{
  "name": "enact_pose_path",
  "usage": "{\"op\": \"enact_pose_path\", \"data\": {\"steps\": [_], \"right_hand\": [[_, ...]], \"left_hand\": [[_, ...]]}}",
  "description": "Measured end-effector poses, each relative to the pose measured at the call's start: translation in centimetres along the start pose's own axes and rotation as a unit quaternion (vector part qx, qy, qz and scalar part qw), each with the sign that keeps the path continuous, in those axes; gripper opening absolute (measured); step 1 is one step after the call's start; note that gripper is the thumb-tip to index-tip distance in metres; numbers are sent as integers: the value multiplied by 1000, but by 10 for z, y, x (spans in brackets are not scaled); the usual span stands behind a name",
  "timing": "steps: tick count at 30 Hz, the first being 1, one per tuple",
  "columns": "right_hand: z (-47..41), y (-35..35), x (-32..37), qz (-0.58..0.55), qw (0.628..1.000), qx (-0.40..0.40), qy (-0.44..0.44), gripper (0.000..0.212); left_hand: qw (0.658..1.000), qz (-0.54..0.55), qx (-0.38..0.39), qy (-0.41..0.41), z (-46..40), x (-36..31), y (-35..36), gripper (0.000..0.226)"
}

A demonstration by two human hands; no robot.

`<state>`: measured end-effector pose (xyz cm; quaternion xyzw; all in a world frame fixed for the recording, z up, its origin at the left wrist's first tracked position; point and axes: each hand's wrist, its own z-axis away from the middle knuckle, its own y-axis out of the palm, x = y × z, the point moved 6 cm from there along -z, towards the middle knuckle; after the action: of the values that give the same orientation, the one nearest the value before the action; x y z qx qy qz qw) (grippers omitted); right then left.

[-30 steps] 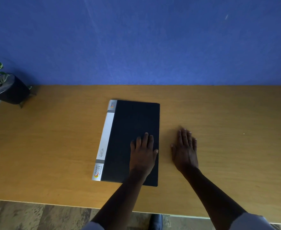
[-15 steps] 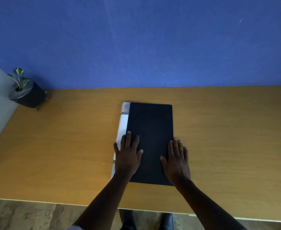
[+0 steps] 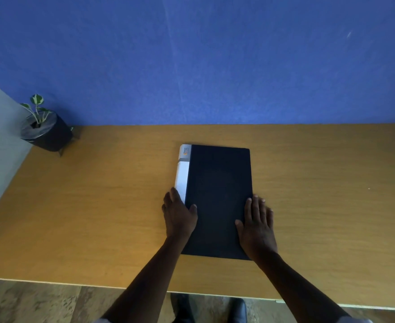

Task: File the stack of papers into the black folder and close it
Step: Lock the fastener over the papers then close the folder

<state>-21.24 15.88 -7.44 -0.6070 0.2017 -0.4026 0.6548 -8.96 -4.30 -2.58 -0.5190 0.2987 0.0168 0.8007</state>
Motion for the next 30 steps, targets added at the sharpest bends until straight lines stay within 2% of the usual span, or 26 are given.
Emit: {"op": "enact_pose_path", "data": {"steps": [4, 10, 17, 24, 30], "right_hand": [[0, 1, 1, 2, 1000, 4, 11, 78], [-1, 2, 1, 8, 1000, 11, 18, 78], [-3, -1, 7, -17, 999, 1, 28, 80], [-11, -17, 11, -168, 981, -33, 91, 71], [-27, -34, 35, -251, 965, -33, 61, 77]], "left_hand": [[993, 84, -6, -80, -13, 9, -9, 78], [985, 164, 9, -52, -32, 7, -31, 49], [959, 262, 96, -45, -37, 25, -23, 62], [925, 355, 124, -47, -38, 25, -30, 59], [900, 407, 148, -51, -50, 43, -53, 53]]}}
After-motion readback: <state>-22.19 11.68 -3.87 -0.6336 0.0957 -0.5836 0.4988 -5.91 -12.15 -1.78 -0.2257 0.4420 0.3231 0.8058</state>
